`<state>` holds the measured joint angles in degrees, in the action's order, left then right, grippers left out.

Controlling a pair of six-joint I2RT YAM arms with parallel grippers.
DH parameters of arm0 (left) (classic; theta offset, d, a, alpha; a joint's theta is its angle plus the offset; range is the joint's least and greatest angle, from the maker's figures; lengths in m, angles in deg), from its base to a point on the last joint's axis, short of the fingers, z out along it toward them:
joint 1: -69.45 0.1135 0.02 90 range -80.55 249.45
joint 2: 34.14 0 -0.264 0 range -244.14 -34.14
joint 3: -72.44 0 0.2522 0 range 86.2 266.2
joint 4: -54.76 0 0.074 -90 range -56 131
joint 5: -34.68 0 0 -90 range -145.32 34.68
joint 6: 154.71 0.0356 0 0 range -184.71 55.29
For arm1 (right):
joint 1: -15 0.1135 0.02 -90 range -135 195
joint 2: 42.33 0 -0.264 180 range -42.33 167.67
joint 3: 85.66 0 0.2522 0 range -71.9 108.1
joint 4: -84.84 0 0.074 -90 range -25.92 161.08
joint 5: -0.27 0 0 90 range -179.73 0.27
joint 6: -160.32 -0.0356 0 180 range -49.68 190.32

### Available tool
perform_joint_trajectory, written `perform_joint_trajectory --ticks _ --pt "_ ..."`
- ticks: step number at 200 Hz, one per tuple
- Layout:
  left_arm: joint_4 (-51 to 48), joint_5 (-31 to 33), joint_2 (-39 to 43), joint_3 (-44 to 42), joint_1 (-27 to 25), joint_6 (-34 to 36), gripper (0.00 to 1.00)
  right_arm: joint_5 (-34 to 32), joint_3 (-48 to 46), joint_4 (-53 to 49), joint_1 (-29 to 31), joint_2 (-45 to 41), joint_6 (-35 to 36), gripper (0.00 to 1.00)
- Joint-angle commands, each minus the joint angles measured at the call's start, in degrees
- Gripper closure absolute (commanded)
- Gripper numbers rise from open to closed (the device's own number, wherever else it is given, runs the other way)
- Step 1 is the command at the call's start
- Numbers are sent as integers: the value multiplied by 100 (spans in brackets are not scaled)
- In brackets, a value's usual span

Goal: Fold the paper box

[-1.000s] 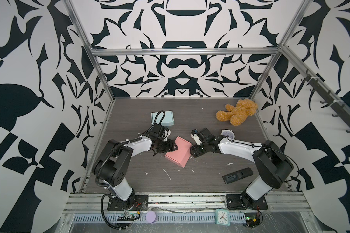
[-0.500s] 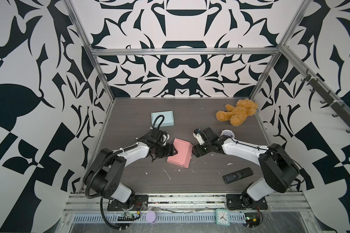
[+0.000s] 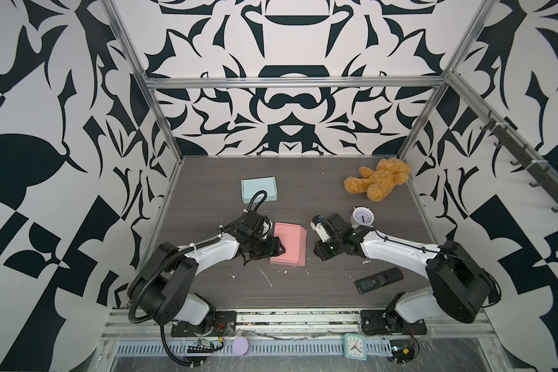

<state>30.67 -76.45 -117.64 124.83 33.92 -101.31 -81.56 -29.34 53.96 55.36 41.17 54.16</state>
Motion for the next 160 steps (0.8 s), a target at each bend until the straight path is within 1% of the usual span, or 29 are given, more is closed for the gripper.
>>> perform_joint_trajectory --ticks 1,34,81,133,160 --pt "-47 124 153 -152 -68 -143 30 121 30 94 92 -42 -114 74" --pt "-40 182 129 -119 -263 -232 30 134 122 162 243 113 -163 75" --pt "60 257 91 -169 -458 -381 30 207 112 384 370 306 -275 80" --pt "211 309 19 -158 -643 -543 30 239 198 576 567 558 -369 81" --pt "486 257 -75 -190 -786 -728 31 248 230 655 605 614 -401 82"
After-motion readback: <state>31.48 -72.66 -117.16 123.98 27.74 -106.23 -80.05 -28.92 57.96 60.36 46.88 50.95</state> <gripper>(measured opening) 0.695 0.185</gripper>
